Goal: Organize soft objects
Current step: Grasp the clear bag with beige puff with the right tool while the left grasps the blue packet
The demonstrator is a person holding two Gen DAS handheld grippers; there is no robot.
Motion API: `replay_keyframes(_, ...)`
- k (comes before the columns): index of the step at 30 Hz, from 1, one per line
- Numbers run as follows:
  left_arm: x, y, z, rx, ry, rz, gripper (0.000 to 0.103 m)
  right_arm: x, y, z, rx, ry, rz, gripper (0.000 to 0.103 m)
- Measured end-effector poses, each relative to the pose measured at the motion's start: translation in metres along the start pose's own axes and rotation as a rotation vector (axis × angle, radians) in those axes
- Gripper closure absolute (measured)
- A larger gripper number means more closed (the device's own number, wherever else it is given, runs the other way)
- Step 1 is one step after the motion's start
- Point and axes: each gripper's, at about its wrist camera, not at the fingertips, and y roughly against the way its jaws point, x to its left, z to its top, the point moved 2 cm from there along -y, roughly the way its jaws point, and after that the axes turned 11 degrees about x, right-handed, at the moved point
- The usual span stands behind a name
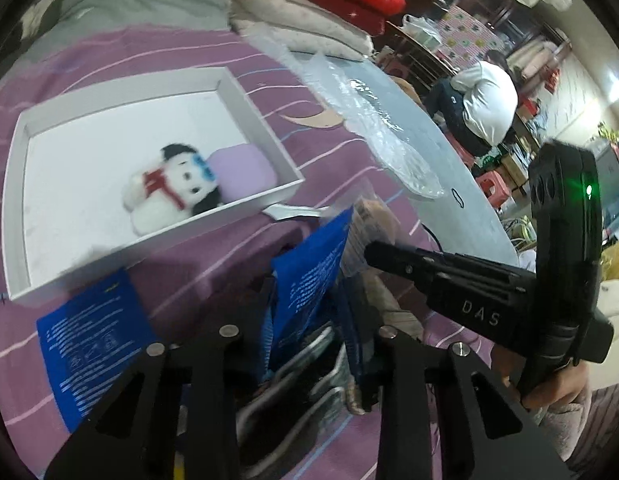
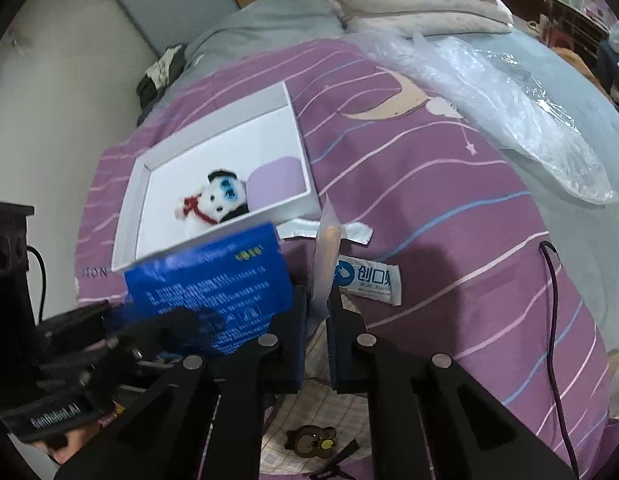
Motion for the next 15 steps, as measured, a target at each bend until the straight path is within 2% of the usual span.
replay_keyframes(1, -0.002, -0.003, 0.001, 0.002, -0.005, 0.010, 0.085, -0.001, 0.002, 0.000, -0.006, -0.003, 0.005, 0.096)
replay_keyframes(2, -0.004, -0.006, 0.002, 0.006, -0.013, 0.044, 0.092, -0.001, 0.003, 0.001, -0.011, -0.005, 0.009, 0.097)
replay_keyframes(3, -0.006, -0.009, 0.003, 0.006, -0.012, 0.088, 0.094, -0.002, 0.006, 0.002, -0.017, -0.006, 0.014, 0.097)
replay_keyframes(5, -0.006, -0.008, 0.006, -0.022, -0.002, 0.138, 0.096, -0.004, 0.009, 0.004, -0.022, -0.011, 0.021, 0.097)
replay_keyframes(6, -0.006, -0.005, 0.006, -0.034, 0.000, 0.137, 0.097, -0.005, 0.011, 0.004, -0.025, -0.014, 0.026, 0.097)
replay_keyframes(15, 0.013, 0.042, 0.005, -0.269, 0.085, 0.077, 0.097, -0.006, 0.023, 0.007, -0.072, -0.016, 0.076, 0.097)
